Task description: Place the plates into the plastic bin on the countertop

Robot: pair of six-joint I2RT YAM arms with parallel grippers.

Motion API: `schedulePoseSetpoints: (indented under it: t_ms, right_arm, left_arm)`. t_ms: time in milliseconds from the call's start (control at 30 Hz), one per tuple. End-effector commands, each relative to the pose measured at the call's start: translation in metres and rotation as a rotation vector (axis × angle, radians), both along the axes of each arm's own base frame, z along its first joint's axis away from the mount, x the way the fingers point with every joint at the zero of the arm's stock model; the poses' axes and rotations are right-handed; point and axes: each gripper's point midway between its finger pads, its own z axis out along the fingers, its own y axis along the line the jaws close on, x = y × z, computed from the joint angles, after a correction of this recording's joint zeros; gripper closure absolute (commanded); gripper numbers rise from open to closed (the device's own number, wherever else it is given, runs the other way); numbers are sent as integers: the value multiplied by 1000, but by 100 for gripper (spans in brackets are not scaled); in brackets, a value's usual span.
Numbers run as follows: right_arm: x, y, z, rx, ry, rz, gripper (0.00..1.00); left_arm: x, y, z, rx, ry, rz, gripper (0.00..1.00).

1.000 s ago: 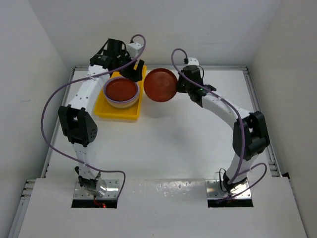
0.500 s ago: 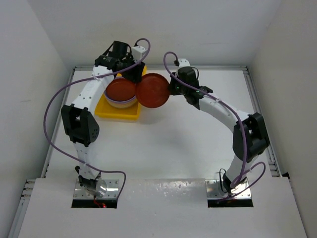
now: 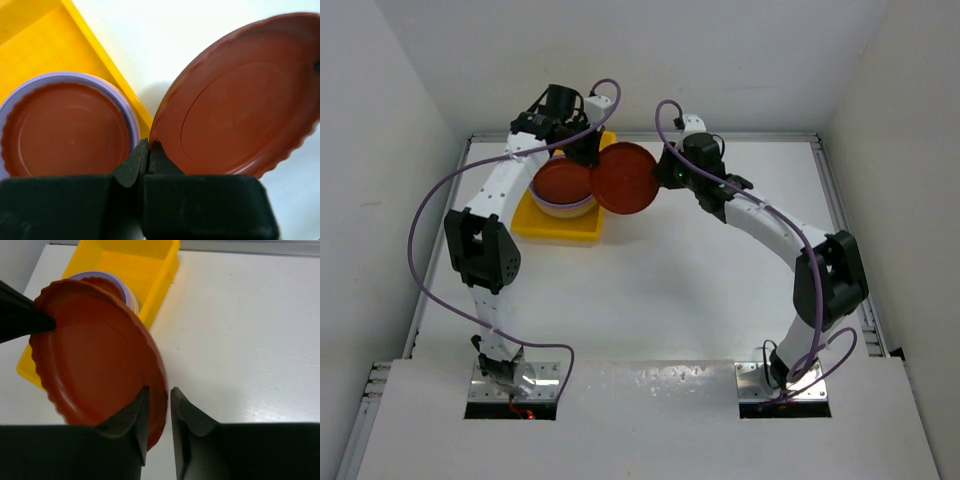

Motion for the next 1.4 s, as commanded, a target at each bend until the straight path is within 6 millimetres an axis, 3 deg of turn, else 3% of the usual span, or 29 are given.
schedulePoseSetpoints:
  t_ms: [0,33,67,133,167,200,267,300,500,667,867,933,1100,1200,1300,1367]
  right_arm:
    - [1,11,36,66,-86,45,73]
    - [2,10,37,63,-84,44,41]
    - [2,8,33,52,-72,34,31]
    - [2,2,32,33,-67,8,17]
    - [3,-1,29,23,-60,-3,15]
    - [5,-6,30,11,-66,-18,15]
    - [2,-13,25,-15,-50,-27,15]
    - [1,-16,21,-30,-43,-32,15]
    - [-7,-30,10,-72,-14,-57,14]
    - [-9,-34,6,-87,0,-60,14]
    - [-10,-37,6,-92,4,-67,14]
    - [-11,-38,6,-95,3,-65,14]
    - [-14,-45,4,-107,4,-82,14]
    - [-14,-52,3,-112,8,-92,14]
    - [-16,-67,2,-113,23,-133,10]
    - [-14,-93,3,-125,25,-208,7]
  left_arm:
    - [11,19,12,-48,-6,62,100]
    - [14,24,12,-62,1,77,100]
    - [20,32,22,-75,-20,103,100]
    - [33,61,21,-96,-12,186,100]
    - [40,71,22,-103,-16,213,100]
    - [44,94,22,-103,-13,277,100]
    - [52,117,20,-99,-19,341,100]
    - [57,136,7,-90,5,391,100]
    - [58,184,-25,-36,61,508,100]
    - [60,192,-62,-19,133,525,94]
    - [64,192,-78,-10,158,518,72]
    - [66,194,-80,4,155,516,60]
    - [67,196,-72,24,126,496,53]
    - [65,201,-53,45,82,507,53]
    - [60,216,-22,82,11,538,53]
    - [52,239,-10,96,-6,593,51]
